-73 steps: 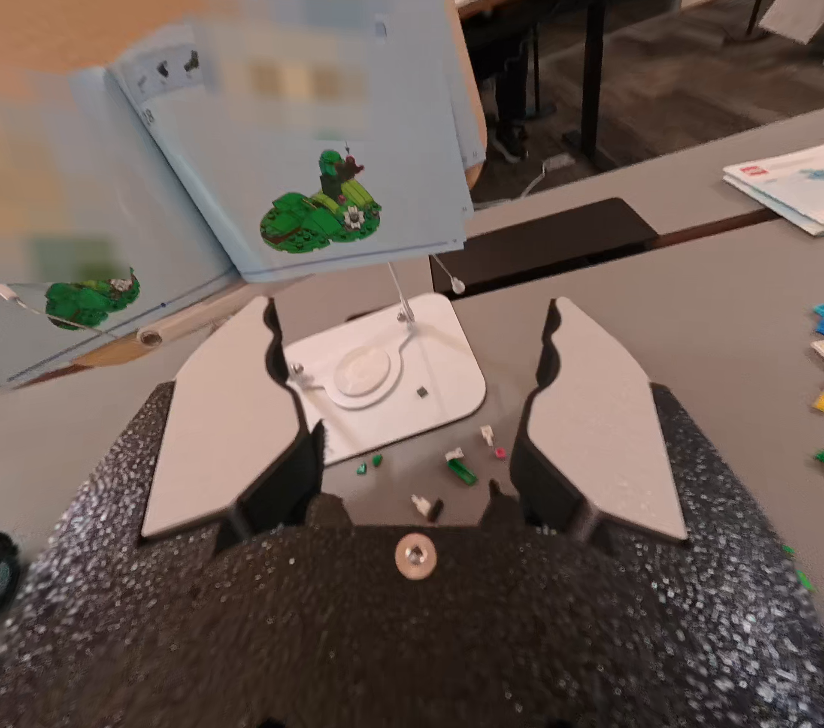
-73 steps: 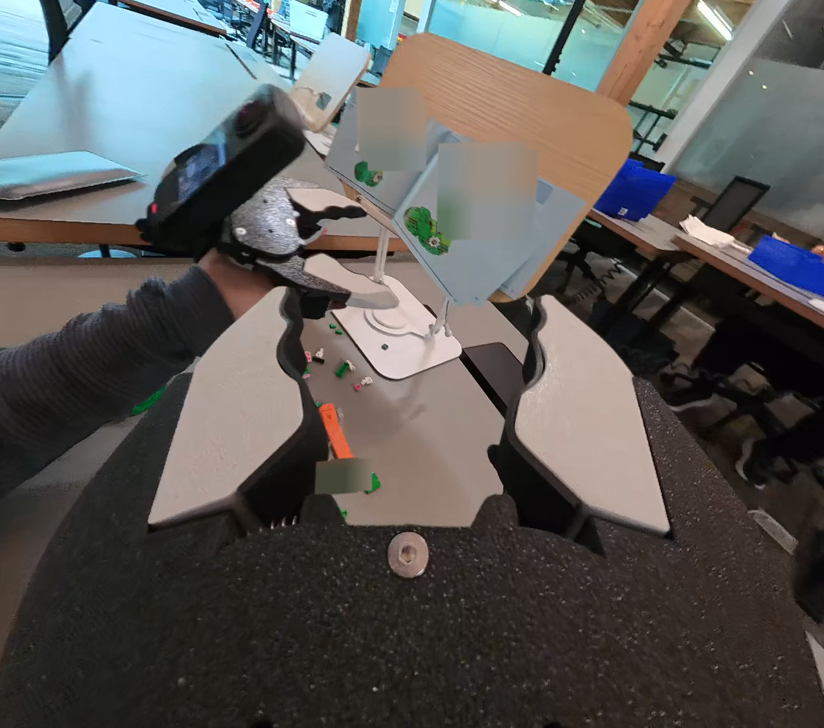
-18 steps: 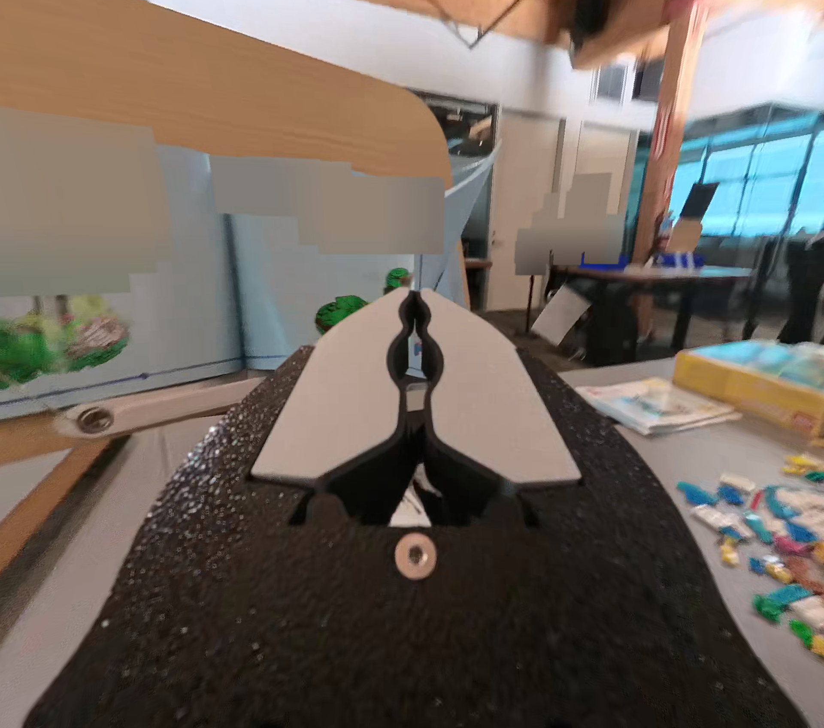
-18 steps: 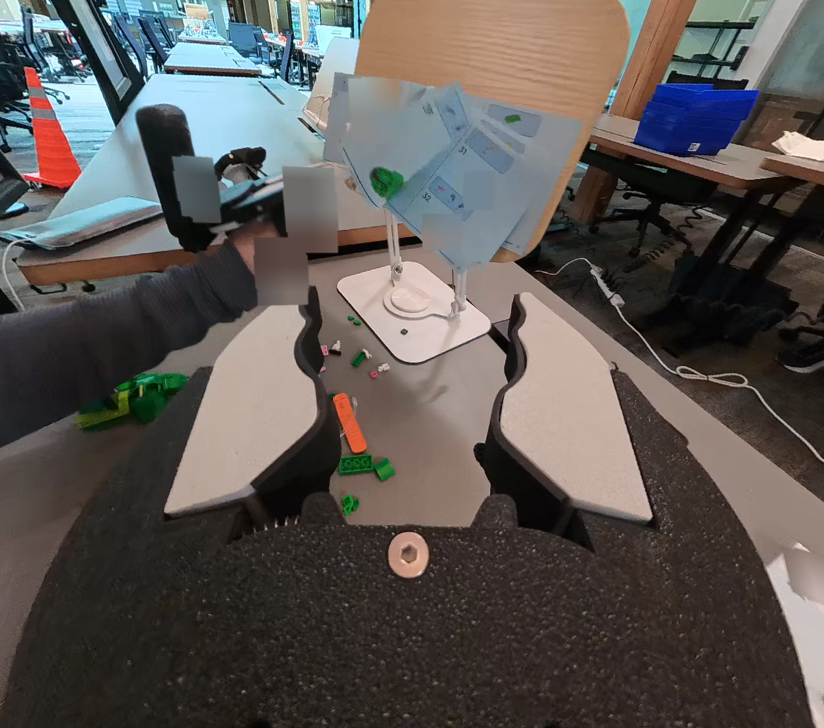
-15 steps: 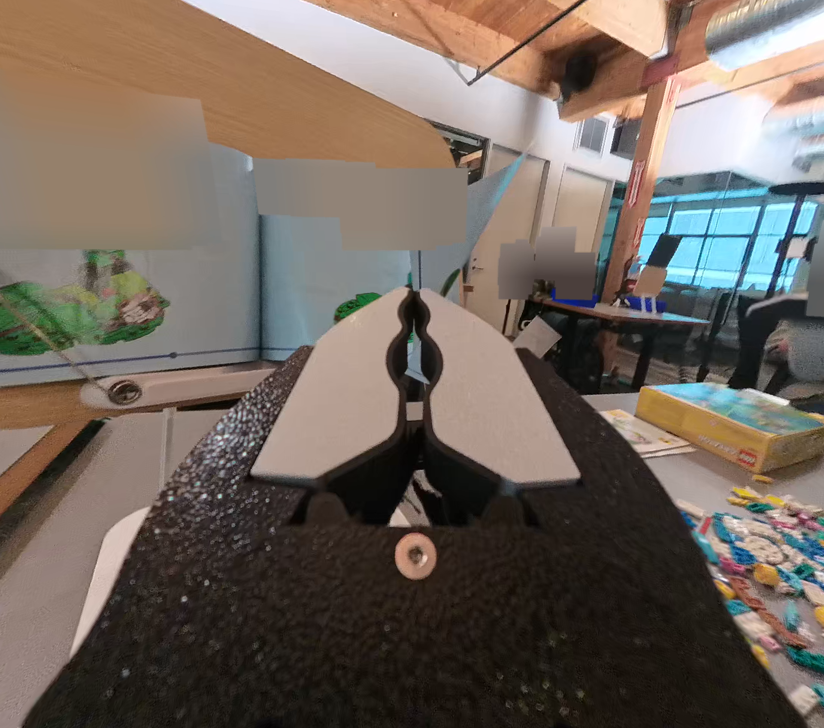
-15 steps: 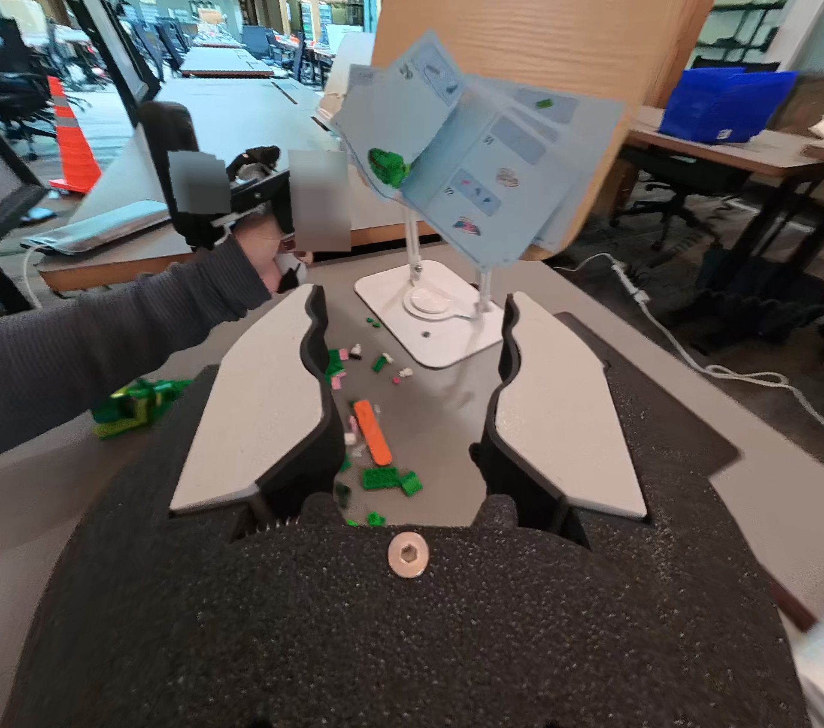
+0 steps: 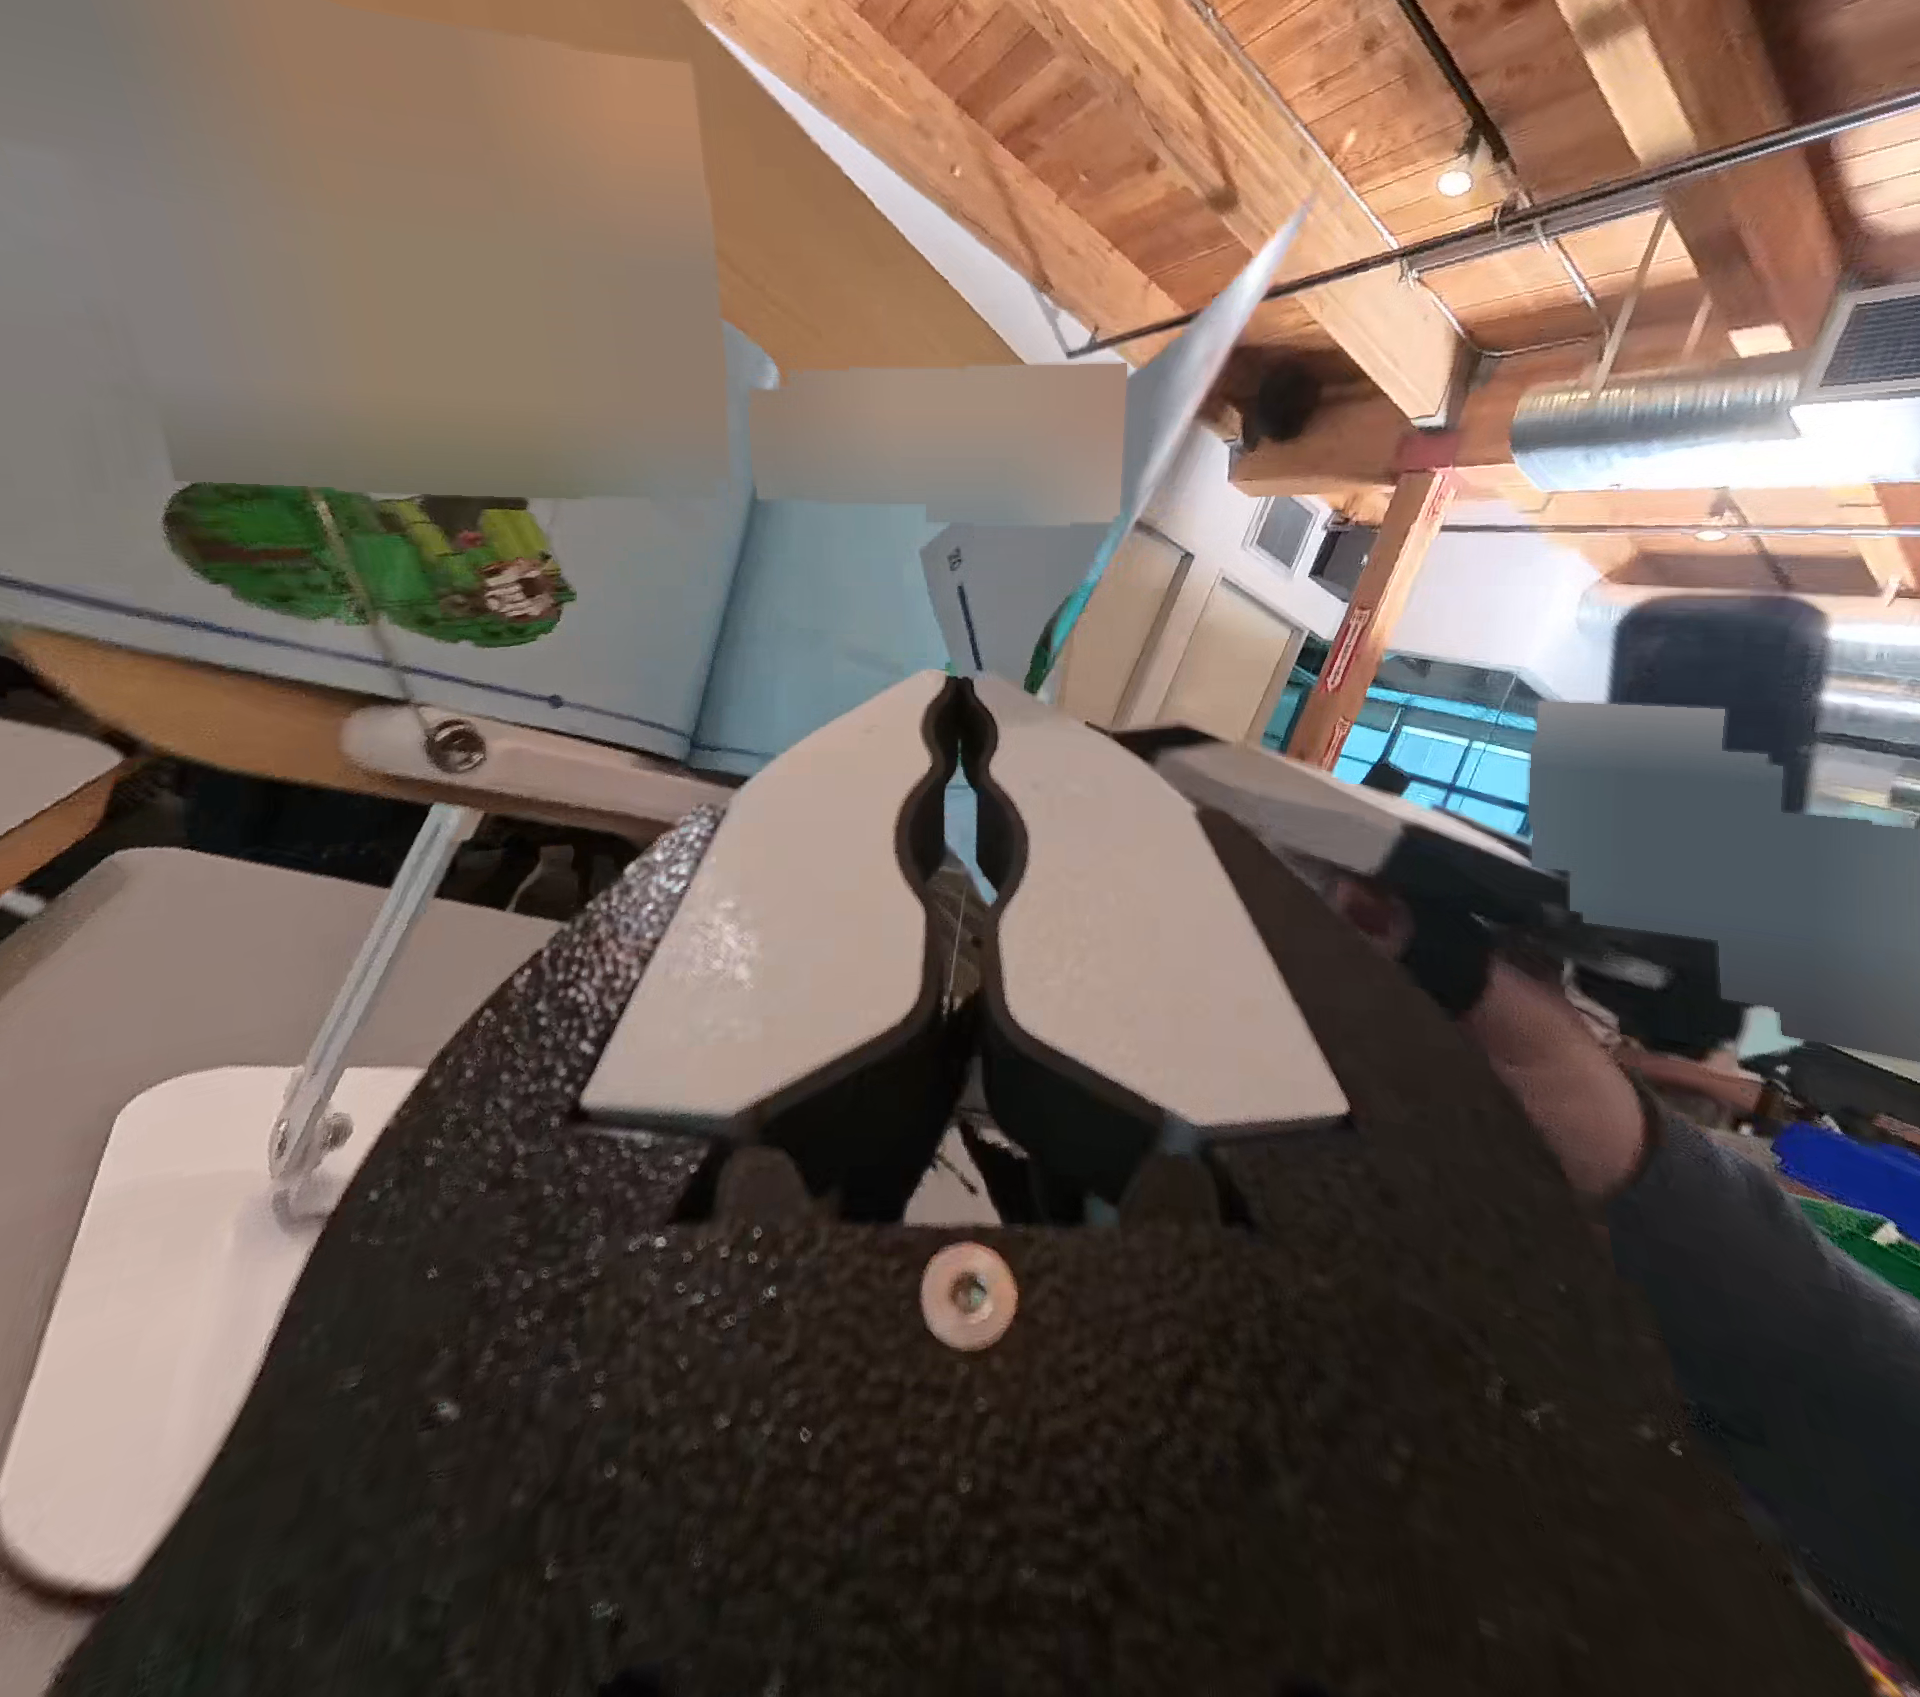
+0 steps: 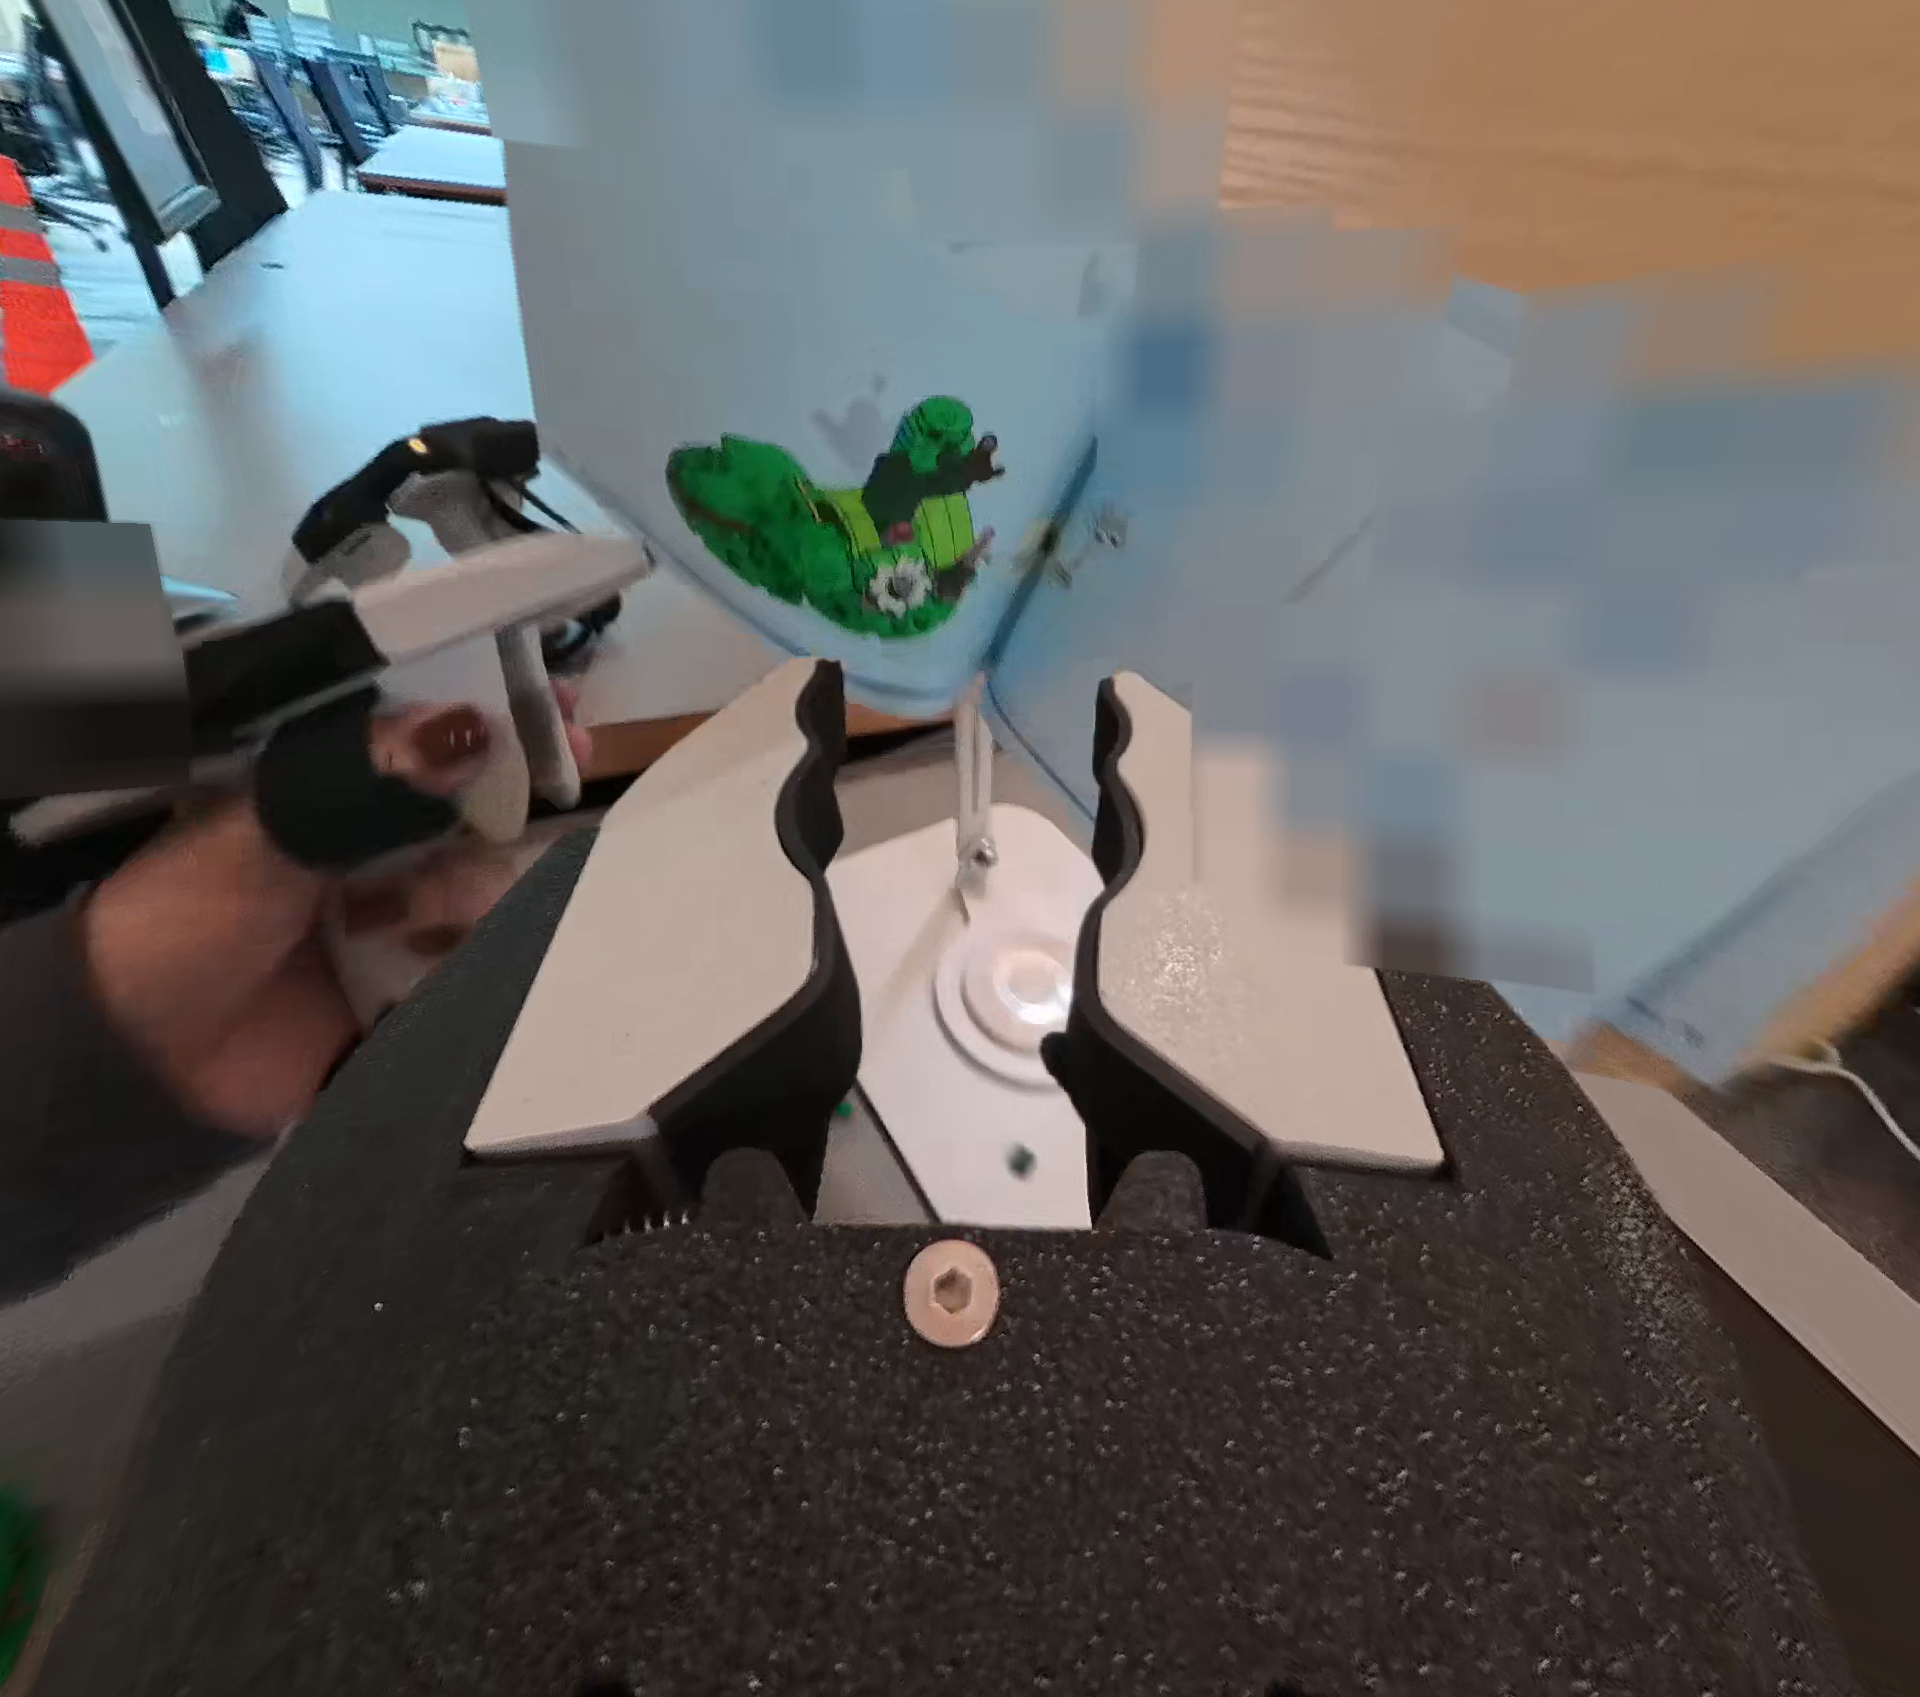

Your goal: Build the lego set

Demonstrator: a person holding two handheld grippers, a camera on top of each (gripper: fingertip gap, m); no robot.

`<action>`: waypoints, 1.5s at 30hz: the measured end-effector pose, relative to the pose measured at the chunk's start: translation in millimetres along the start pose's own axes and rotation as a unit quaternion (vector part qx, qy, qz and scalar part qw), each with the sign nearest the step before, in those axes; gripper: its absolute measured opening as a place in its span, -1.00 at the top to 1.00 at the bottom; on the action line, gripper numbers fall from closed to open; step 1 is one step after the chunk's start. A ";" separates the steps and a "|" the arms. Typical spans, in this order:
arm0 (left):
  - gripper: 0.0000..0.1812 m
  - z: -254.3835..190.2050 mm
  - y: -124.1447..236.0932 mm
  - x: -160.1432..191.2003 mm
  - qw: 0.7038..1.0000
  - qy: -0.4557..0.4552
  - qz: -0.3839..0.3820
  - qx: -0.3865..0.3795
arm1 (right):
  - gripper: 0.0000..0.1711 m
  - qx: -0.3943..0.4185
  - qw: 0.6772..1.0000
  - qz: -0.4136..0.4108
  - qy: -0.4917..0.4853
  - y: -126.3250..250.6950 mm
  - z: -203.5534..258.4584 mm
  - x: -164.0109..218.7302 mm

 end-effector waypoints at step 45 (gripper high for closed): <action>0.67 89.0 60.9 -33.2 0.994 0.066 0.085 0.027 | 0.61 0.227 0.879 -0.060 0.416 -116.1 76.0 14.5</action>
Point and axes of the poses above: each gripper's, where its closed fingertips meet, y back along the fingers, x out of its underside, z = x × y across the jaws, the point moved 9 cm from there along y, back along the fingers, and after that the axes turned 6 degrees about z, right-handed, at the moved point
